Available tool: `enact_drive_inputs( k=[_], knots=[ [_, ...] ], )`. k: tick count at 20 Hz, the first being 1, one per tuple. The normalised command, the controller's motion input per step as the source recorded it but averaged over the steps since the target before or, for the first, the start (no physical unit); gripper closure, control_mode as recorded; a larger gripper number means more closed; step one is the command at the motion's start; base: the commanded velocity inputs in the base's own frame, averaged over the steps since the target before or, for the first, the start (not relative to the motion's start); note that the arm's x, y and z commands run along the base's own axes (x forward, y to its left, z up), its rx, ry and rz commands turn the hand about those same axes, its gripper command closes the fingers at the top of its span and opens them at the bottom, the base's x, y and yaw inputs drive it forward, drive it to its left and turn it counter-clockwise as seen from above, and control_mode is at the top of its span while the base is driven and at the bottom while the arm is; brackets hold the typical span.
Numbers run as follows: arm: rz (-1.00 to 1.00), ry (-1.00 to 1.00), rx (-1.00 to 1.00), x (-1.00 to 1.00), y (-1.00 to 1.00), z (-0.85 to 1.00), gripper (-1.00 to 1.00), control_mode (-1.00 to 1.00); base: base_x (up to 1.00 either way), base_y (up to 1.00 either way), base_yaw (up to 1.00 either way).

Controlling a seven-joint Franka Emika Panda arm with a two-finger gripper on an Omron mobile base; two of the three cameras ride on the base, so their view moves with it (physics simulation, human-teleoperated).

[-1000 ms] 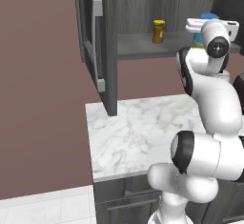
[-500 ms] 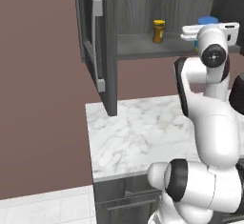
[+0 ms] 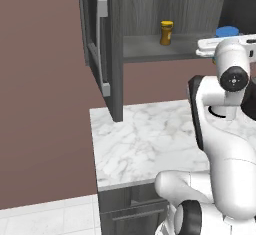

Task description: Collect the turmeric, mayonnaise, and shaker from the cabinet and place them next to the stove.

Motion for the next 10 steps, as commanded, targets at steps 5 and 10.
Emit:
enact_drive_inputs(
  k=[5, 10],
  knots=[
    [0.0, 0.08, -0.08, -0.47, 0.03, -0.32, 1.0, -1.0, 0.0, 0.0, 0.0],
    [0.0, 0.14, -0.07, -0.41, 0.11, -0.28, 1.0, -1.0, 0.0, 0.0, 0.0]
  ],
)
